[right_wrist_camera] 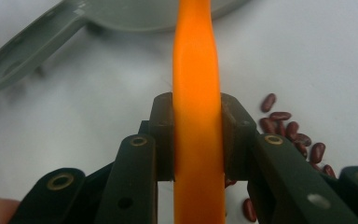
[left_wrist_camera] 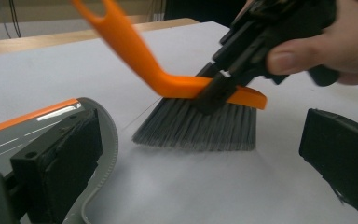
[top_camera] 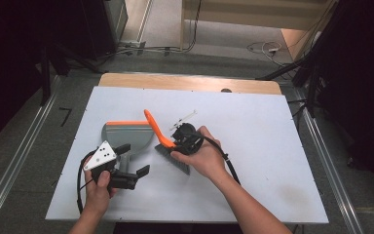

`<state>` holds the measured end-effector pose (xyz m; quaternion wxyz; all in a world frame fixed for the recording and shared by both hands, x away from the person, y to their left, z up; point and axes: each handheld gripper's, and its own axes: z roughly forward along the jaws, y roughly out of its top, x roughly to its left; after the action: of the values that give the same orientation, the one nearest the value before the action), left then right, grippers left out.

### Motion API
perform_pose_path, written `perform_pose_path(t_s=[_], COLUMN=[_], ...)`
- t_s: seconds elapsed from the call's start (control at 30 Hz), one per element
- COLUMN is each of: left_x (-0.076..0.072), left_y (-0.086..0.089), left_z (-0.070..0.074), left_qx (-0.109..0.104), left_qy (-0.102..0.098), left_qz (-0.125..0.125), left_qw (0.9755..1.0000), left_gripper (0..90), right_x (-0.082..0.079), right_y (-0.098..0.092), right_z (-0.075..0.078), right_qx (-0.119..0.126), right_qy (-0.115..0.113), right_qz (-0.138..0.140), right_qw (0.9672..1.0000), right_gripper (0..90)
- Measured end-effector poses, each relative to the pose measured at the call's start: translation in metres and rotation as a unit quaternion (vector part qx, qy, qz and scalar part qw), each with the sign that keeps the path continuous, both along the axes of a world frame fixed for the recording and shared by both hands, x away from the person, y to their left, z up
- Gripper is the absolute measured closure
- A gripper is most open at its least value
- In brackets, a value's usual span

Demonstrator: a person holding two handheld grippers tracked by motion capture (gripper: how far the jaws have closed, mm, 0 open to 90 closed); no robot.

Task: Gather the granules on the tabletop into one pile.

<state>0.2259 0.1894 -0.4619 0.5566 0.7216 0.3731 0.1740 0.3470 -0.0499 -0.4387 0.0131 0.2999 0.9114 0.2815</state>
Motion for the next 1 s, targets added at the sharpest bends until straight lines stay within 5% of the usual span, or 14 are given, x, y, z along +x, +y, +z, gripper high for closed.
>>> perform_pose_path(t_s=[0.43, 1.0], left_x=[0.001, 0.0], left_y=[0.0, -0.001], left_z=[-0.001, -0.001], left_qx=[0.001, 0.002], left_qy=[0.001, 0.002], left_qz=[-0.001, -0.002], left_qw=[1.0, 1.0], left_gripper=[0.0, 0.0], right_x=[0.039, 0.049], right_y=[-0.052, -0.103], right_z=[-0.015, -0.017], right_qx=[0.024, 0.025], right_qy=[0.045, 0.052], right_qz=[-0.115, -0.168], right_qw=[0.992, 0.984], right_gripper=[68.3, 67.7])
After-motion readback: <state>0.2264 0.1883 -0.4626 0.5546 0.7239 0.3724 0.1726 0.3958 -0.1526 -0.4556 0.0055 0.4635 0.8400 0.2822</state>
